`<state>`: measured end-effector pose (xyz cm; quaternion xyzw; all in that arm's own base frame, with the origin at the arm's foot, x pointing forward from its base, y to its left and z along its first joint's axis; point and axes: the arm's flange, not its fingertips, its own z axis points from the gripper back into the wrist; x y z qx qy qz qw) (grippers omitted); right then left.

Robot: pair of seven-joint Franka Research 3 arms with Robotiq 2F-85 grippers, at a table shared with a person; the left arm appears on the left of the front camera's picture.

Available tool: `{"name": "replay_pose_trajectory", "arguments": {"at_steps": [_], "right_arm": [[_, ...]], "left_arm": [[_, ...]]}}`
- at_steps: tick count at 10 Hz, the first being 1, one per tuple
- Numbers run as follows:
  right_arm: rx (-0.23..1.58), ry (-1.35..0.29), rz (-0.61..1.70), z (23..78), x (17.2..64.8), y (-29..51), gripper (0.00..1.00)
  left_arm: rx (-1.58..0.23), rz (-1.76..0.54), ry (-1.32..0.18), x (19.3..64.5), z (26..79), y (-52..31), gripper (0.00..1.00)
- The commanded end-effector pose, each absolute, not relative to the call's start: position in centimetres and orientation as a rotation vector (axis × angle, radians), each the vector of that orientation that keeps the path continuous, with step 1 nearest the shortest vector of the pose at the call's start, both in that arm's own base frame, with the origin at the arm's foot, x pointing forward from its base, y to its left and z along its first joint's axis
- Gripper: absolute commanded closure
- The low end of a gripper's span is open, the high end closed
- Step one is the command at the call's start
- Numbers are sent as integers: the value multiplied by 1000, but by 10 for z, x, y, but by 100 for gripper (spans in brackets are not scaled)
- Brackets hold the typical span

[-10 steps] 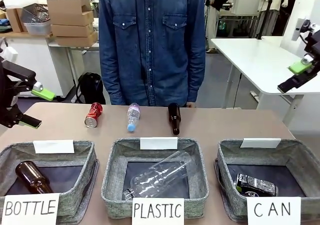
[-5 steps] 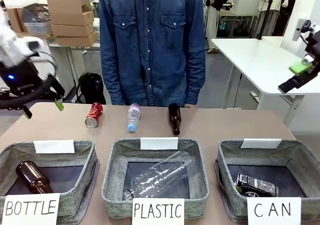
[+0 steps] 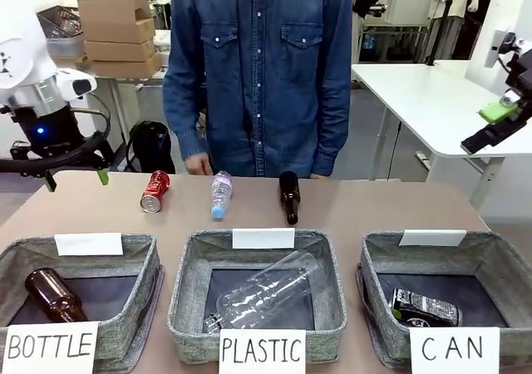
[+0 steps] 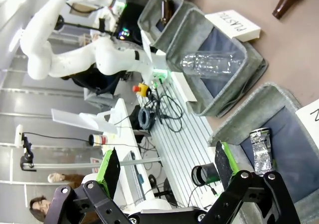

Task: Sort the can waste into the basket.
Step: Pick up the can waste from the table and place it in the right Fabric basket.

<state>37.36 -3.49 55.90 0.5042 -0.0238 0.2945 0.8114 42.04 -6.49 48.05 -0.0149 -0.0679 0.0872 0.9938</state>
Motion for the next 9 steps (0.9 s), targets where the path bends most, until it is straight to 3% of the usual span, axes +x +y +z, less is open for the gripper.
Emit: {"name": "replay_pose_trajectory", "arguments": {"at_steps": [1,4,6,9], "right_arm": [[1070,-46,653,562,373,-38,0],[1070,-46,653,562,373,-38,0],[1070,-46,653,562,373,-38,0],[1070,-46,653,562,373,-38,0]], "left_arm": [[-41,176,-151,423,482,-70,0],[-208,-18,-233,457,465,-70,0],[-301,-37,-163,479,455,-53,0],[-389,-36,-270,422,490,-2,0]]}}
